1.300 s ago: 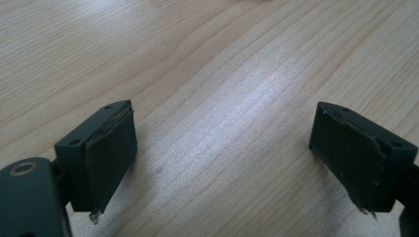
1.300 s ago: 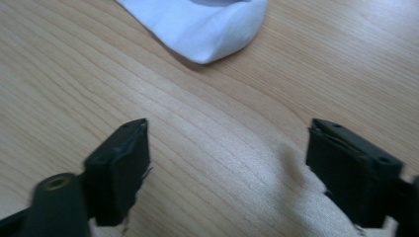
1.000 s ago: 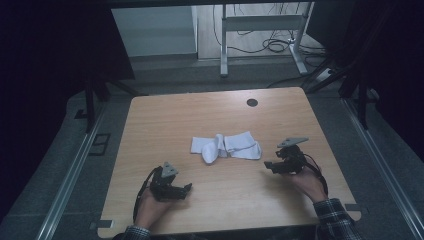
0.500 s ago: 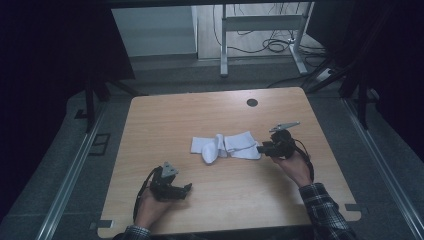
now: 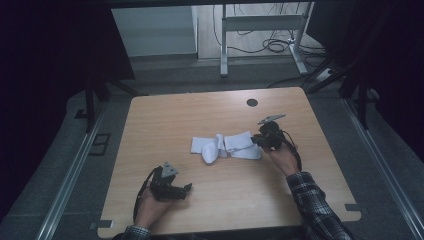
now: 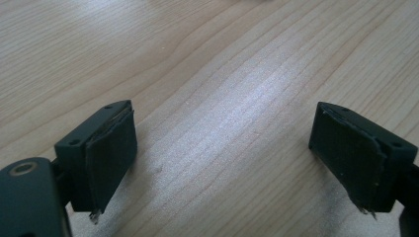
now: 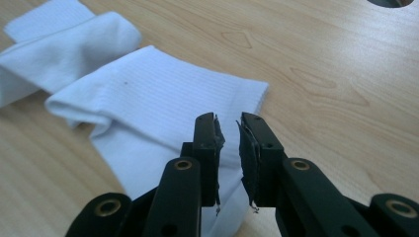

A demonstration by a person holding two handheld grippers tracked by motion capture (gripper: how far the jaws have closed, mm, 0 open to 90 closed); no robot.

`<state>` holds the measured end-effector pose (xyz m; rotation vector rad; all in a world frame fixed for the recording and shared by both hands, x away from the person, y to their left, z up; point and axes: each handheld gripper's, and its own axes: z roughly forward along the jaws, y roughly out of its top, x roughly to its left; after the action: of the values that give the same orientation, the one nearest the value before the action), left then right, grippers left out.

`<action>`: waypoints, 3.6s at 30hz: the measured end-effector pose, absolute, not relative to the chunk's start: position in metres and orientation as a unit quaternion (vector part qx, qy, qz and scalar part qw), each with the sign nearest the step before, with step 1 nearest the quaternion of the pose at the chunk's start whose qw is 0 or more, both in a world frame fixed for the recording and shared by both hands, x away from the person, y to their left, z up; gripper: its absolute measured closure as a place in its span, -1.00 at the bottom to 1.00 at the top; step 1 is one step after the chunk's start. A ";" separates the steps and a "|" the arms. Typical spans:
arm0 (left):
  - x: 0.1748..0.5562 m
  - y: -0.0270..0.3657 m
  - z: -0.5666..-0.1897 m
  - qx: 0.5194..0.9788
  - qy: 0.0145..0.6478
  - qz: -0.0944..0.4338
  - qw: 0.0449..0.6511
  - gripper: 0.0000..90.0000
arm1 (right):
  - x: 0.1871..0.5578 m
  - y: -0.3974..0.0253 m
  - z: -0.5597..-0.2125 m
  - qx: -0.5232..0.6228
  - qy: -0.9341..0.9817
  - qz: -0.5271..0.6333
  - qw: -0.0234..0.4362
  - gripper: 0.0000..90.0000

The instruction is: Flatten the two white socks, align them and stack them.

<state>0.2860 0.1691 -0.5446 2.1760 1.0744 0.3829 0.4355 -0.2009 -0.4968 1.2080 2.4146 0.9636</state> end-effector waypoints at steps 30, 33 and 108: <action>0.286 0.169 -0.545 0.835 0.411 0.148 0.335 -0.75 | 0.445 -0.188 -0.482 0.413 0.842 0.325 0.120 0.81; 0.285 0.169 -0.545 0.834 0.413 0.147 0.336 -0.75 | 0.442 -0.184 -0.466 0.406 0.840 0.338 0.124 0.81; 0.286 0.169 -0.545 0.829 0.420 0.150 0.337 -0.71 | 0.395 -0.362 -0.507 0.530 0.785 0.293 0.129 0.77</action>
<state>0.2862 0.1686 -0.5446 2.1623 1.0941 0.3909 0.3951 -0.3616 -0.5065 1.5420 2.2820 0.8512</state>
